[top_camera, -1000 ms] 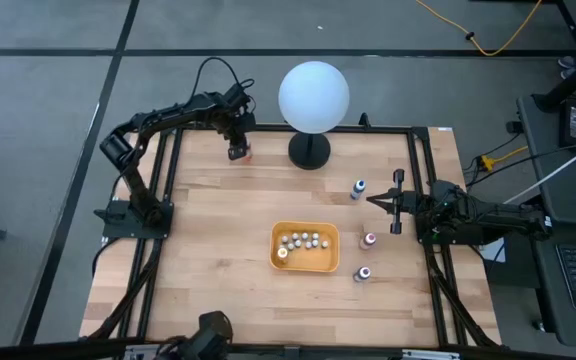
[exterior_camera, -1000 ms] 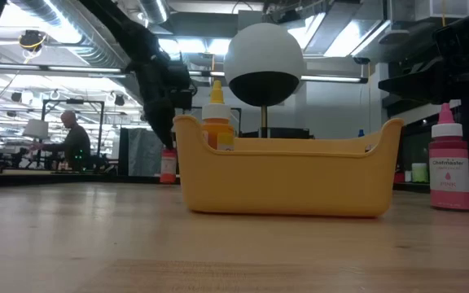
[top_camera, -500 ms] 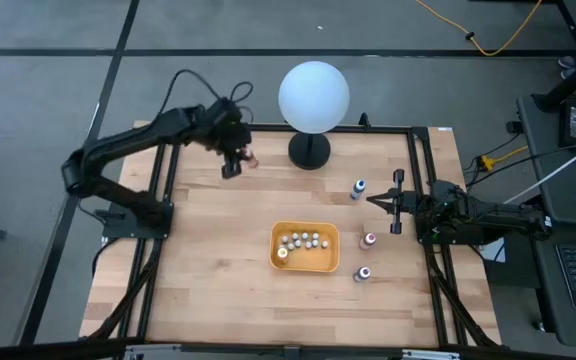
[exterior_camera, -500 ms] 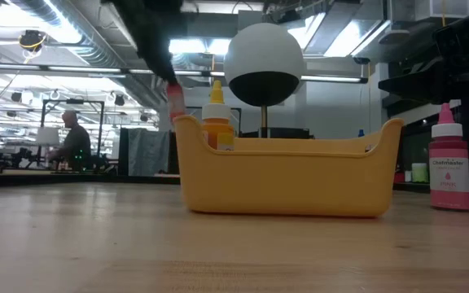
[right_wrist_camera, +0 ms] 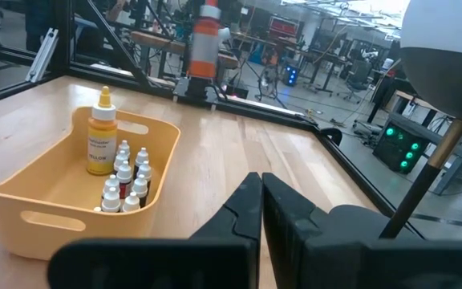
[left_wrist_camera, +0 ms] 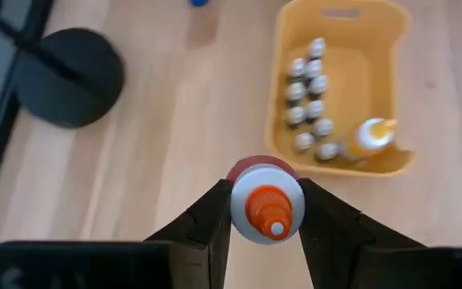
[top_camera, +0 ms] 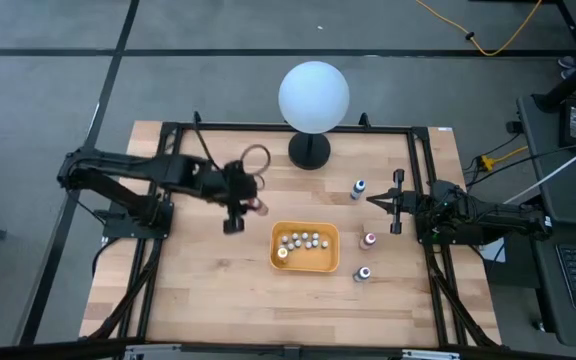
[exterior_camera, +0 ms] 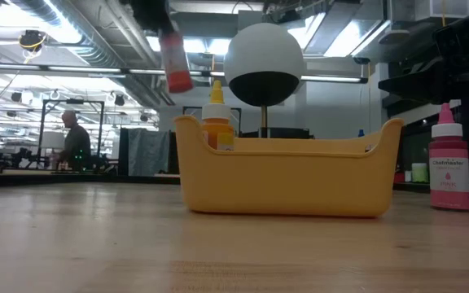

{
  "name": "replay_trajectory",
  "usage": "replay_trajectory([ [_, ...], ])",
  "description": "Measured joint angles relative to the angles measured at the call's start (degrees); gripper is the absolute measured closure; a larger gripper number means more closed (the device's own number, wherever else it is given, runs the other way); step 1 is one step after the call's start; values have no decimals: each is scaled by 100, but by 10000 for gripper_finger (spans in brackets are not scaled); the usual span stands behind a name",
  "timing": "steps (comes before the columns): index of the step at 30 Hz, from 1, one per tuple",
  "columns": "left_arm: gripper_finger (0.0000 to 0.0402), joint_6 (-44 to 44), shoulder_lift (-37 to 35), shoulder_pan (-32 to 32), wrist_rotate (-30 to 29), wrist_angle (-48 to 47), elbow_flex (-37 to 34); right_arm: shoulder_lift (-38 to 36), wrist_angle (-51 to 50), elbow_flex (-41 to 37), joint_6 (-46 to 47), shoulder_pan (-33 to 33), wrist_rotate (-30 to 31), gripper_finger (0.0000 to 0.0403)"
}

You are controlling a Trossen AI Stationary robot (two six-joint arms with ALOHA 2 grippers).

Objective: Pick & Place food coloring
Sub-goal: Put the large orange food coloring bottle into the yellow bin

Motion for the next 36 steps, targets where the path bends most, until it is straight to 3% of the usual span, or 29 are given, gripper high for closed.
replay_trajectory([
  [8, 289, -254, 1249, -828, -188, -121, 1313, 0, 1, 0, 0, 0, -2, 386],
  [17, 289, 113, 2512, -1089, 92, -412, 2625, -1, 0, 0, 0, 1, 0, 386],
  [36, 289, 800, 3529, -936, 1011, -280, 2752, -1, 1, 1, 0, 0, -1, 386],
])
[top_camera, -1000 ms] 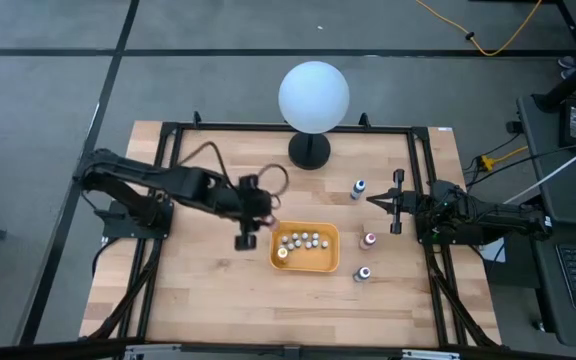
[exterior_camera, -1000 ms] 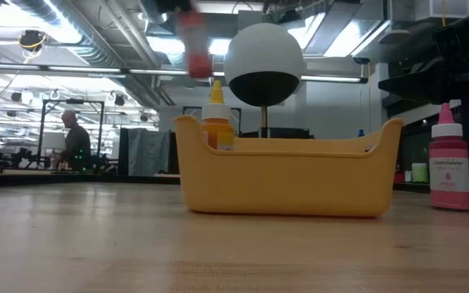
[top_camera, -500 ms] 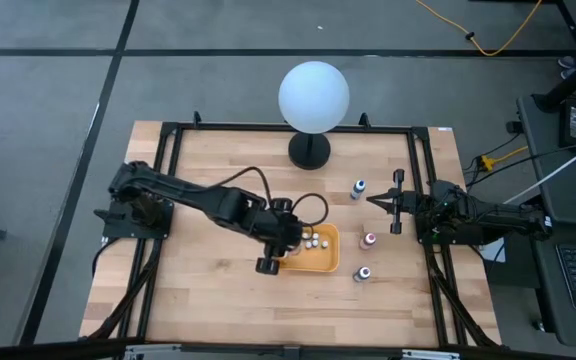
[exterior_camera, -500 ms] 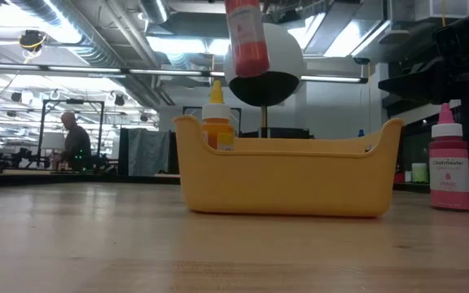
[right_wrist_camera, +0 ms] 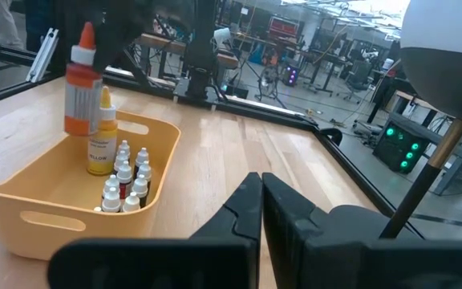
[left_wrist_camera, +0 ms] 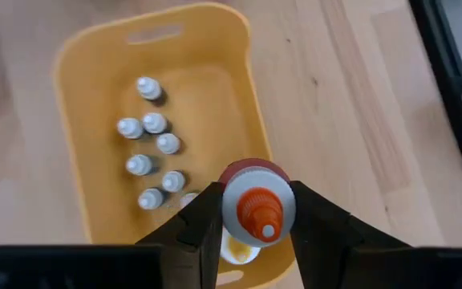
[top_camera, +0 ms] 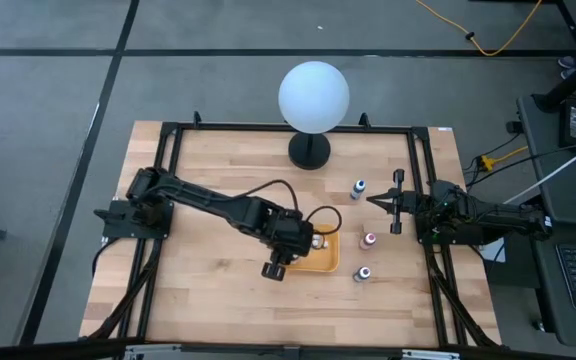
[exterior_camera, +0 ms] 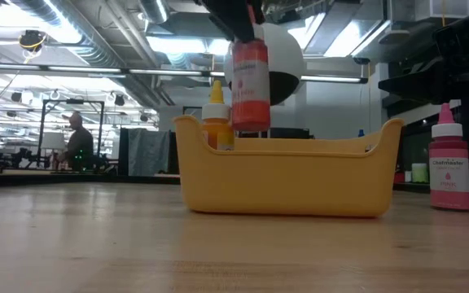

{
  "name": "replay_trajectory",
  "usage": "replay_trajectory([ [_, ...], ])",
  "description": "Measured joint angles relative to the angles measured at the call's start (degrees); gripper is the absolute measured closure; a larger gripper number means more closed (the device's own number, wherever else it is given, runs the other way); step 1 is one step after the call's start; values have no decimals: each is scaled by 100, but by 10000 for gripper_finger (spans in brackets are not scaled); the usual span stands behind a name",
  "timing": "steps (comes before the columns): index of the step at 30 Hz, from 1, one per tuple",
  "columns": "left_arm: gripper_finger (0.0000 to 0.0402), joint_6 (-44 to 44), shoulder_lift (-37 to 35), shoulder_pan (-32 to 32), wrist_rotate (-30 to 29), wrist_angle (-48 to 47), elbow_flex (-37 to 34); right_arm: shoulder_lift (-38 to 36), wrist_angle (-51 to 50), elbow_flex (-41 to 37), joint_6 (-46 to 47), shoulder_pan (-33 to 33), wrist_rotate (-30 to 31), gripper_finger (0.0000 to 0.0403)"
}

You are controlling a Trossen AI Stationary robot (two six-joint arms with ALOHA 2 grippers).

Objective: Pick & Place food coloring
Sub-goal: Put the large orange food coloring bottle into the yellow bin

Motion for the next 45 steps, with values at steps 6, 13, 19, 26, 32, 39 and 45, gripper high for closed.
replay_trajectory([
  [6, 289, 198, 268, 0, 165, 49, -4, 0, 1, -1, 0, 2, 1, 386],
  [13, 289, 378, 412, 24, 415, 295, -31, 0, 1, -1, 0, 2, -1, 386],
  [19, 289, 395, 415, 92, 404, 439, -212, 1, -1, 0, 0, 1, 0, 386],
  [26, 289, 411, 412, 101, 445, 468, -212, 0, -1, -1, 0, 0, -1, 386],
  [32, 288, 361, 408, 90, 508, 471, -359, 0, -1, 1, 0, 1, -1, 386],
  [39, 286, 304, 375, 90, 566, 642, -648, 0, -1, 0, 0, 1, -1, 386],
  [45, 266, 289, 401, 92, 583, 649, -741, 0, -1, 1, 0, 0, 1, 386],
])
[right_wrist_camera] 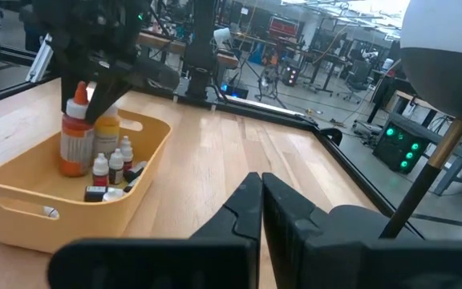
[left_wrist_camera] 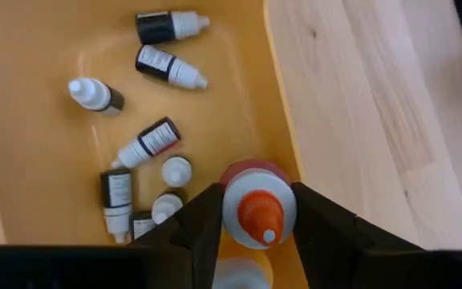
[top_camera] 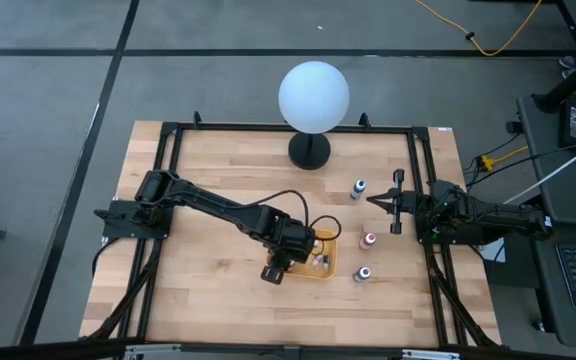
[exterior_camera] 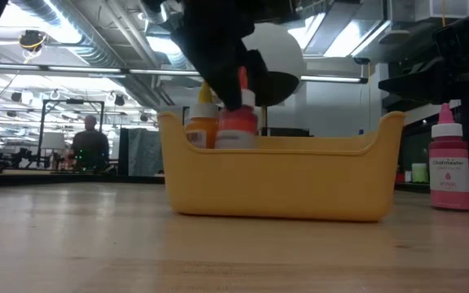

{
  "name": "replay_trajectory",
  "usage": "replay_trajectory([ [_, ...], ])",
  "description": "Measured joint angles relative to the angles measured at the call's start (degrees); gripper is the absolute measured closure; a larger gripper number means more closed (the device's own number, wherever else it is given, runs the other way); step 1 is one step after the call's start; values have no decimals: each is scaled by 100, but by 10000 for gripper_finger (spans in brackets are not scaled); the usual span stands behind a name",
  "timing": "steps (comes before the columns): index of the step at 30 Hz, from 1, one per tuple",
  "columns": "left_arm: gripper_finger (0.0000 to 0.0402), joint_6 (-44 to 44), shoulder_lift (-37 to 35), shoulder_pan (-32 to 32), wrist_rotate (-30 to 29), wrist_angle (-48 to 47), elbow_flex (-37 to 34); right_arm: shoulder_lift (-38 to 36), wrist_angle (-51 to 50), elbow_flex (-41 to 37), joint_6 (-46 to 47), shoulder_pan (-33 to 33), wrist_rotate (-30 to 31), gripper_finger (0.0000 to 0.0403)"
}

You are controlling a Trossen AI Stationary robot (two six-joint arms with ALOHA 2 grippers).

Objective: Pick & Place food coloring
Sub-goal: Put the large orange food coloring bottle into the yellow bin, then put the large blue food coloring bottle into the yellow bin

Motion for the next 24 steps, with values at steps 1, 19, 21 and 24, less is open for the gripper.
replay_trajectory([
  [1, 260, -2, 0, 0, 1, -10, 0, 2, 0, 0, 0, 0, -2, 386],
  [19, 219, -181, -531, -139, -301, -668, 494, 2, -2, -2, 0, 0, 0, 386],
  [21, 219, -229, -702, -186, -630, -770, 594, 0, 2, -2, 0, 2, 0, 386],
  [24, 219, -435, -1022, -311, -1182, -1050, 640, 0, 1, -2, 0, 1, 0, 386],
])
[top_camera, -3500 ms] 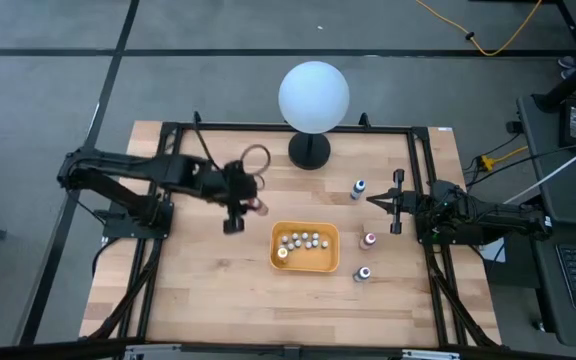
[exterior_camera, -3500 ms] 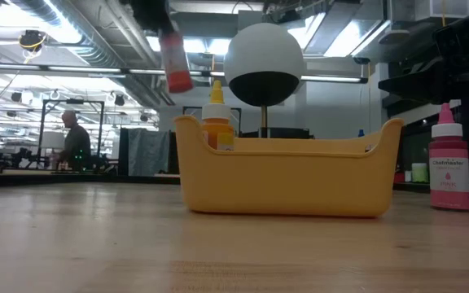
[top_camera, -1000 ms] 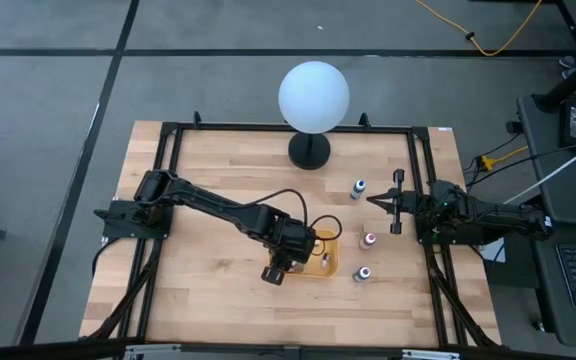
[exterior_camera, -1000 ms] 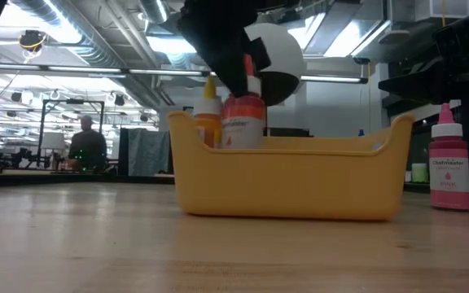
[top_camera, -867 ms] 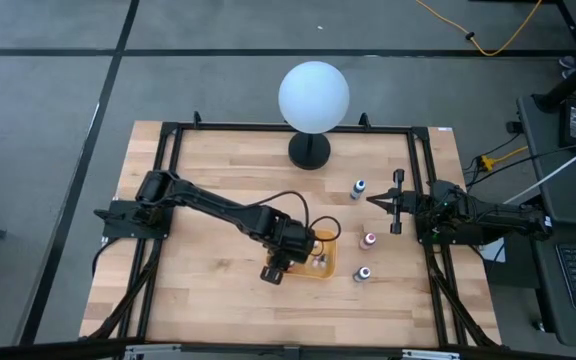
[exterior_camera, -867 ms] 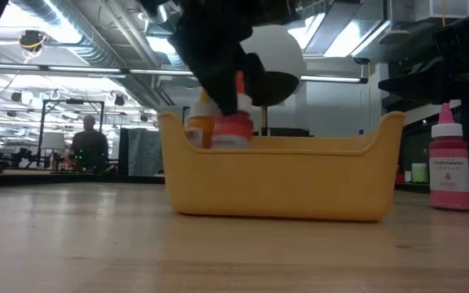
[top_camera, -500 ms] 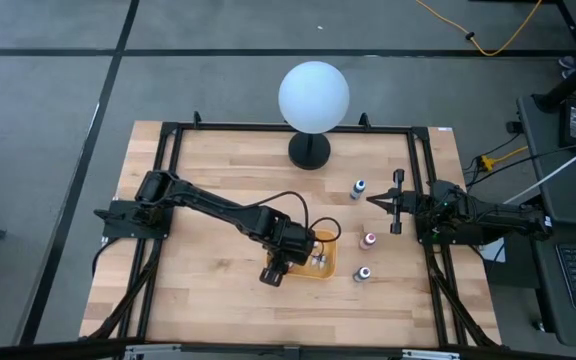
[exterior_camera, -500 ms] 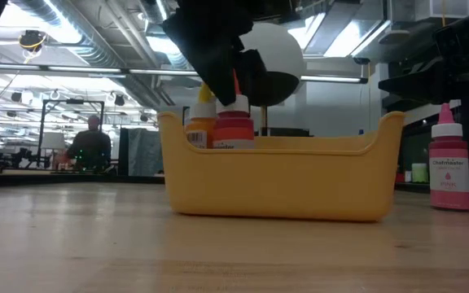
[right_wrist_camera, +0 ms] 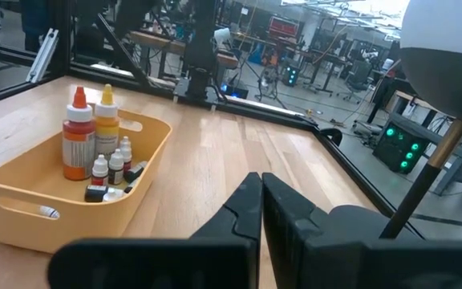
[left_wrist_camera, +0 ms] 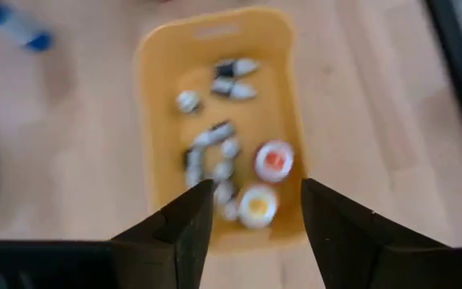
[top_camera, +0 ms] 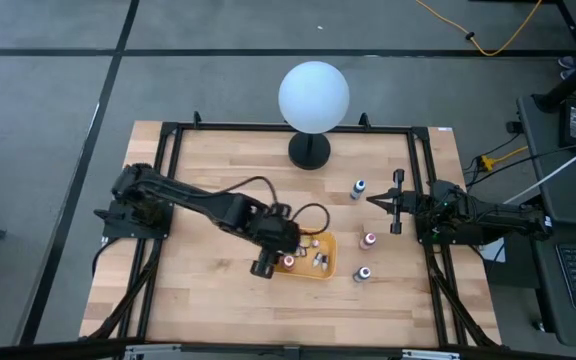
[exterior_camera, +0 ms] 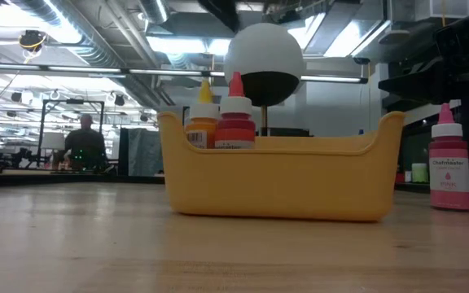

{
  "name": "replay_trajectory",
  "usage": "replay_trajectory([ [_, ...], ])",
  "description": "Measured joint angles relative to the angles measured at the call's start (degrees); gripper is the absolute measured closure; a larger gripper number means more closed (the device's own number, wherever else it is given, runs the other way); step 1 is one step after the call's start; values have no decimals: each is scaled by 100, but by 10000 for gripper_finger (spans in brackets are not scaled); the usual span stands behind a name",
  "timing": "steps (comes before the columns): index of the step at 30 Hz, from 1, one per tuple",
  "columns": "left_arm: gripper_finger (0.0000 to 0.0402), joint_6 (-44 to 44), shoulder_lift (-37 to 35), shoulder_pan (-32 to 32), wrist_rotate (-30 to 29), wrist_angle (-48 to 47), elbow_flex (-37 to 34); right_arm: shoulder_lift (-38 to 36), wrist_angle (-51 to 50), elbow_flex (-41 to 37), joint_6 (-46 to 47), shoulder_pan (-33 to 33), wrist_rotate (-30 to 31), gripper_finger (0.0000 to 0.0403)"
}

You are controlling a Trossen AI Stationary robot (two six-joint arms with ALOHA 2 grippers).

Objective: Pick & Place food coloring
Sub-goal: Put the large blue food coloring bottle into the yellow bin

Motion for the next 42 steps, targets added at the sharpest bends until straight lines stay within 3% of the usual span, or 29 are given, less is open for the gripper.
replay_trajectory([
  [7, 220, -772, -1224, -448, -1746, -809, -726, 2, -1, 0, 0, 1, -2, 386],
  [10, 220, -999, -2129, -581, -2237, -702, -1541, 2, -1, 2, 0, 1, -2, 386],
  [14, 228, -1547, -3608, -413, -2377, 132, -3132, 2, -1, 0, 0, -1, -2, 386],
  [17, 244, -1512, -4694, -121, -2164, 1585, -4550, 2, -1, 0, 0, 1, -2, 386],
  [20, 264, -830, -5493, 292, -1566, 3439, -5872, 2, -1, 0, 0, 1, -2, 386],
  [23, 283, -204, -6029, 888, -1089, 4694, -6824, 1, -1, 1, 0, 0, -2, 386],
  [29, 312, 469, -6924, 2228, 201, 5246, -7699, 2, -1, 2, 0, -1, -2, 386],
  [34, 327, 367, -7683, 2857, 798, 5738, -8418, 0, -1, 0, 0, -1, 0, 386],
  [38, 338, 289, -8413, 2815, 820, 6050, -9108, 2, -1, 1, 0, 0, -1, 386],
  [42, 349, 296, -9170, 2692, 402, 6104, -9646, 0, -1, 2, 0, 1, -2, 386],
])
